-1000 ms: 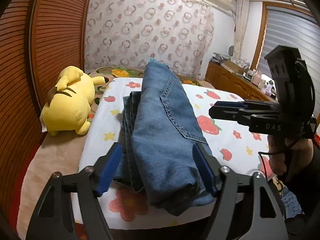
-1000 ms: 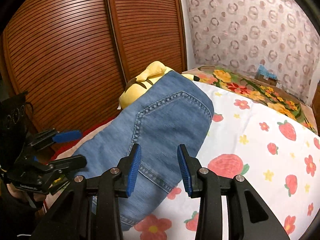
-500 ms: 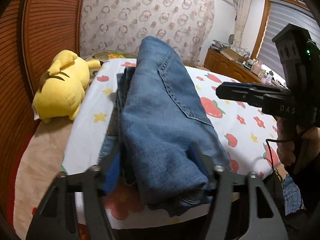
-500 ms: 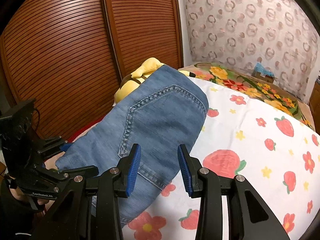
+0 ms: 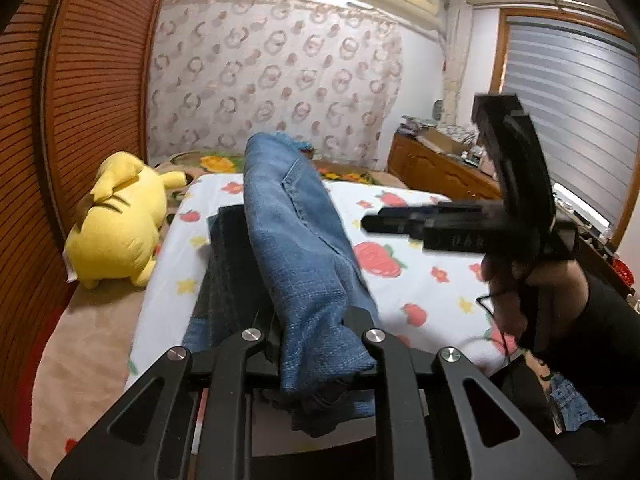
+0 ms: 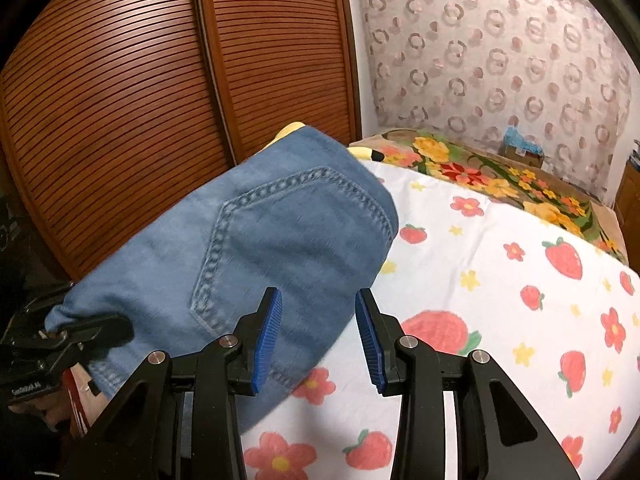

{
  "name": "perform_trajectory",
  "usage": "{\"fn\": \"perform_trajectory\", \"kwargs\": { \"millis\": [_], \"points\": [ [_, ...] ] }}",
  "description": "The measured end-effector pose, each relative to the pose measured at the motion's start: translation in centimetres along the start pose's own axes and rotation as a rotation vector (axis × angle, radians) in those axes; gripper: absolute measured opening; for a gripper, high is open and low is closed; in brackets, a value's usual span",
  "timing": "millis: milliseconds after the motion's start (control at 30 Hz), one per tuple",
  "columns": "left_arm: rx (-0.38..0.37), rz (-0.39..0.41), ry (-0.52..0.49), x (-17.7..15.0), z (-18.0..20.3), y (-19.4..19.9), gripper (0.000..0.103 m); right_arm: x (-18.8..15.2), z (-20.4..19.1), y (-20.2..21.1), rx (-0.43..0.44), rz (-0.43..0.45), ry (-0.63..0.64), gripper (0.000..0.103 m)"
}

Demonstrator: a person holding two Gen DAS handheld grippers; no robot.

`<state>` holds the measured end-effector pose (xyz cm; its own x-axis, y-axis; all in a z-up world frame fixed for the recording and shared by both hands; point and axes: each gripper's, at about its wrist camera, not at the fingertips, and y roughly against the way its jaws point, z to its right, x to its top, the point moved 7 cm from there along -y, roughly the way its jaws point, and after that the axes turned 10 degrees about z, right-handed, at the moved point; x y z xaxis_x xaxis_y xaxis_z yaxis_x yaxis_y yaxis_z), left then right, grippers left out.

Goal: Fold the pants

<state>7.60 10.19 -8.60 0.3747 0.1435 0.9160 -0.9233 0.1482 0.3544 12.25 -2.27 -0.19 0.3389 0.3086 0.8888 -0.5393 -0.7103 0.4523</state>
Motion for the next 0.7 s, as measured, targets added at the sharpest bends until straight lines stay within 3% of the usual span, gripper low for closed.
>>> {"fn": "perform_trajectory", "kwargs": {
  "millis": [233,467,500,567,700],
  "points": [
    [0.071,-0.103,0.078,-4.3,-3.6,-1.4,0.019,1.9,0.5,-3.4,-0.013,0.003,0.03,0.04],
    [0.073,-0.119,0.084,-5.4,-4.0,-1.6,0.022,1.7,2.2,-8.7,-0.019,-0.077,0.003,0.04],
    [0.073,-0.119,0.086,-5.5,-4.0,-1.6,0.022,1.4,2.5,-9.3,-0.014,-0.094,-0.006,0.042],
    [0.07,-0.123,0.094,-5.7,-4.1,-1.6,0.023,0.9,3.1,-10.5,-0.021,-0.131,-0.022,0.056],
    [0.066,-0.126,0.113,-5.9,-4.5,-1.8,0.03,0.0,4.2,-12.1,-0.017,-0.195,-0.048,0.064]
  ]
}}
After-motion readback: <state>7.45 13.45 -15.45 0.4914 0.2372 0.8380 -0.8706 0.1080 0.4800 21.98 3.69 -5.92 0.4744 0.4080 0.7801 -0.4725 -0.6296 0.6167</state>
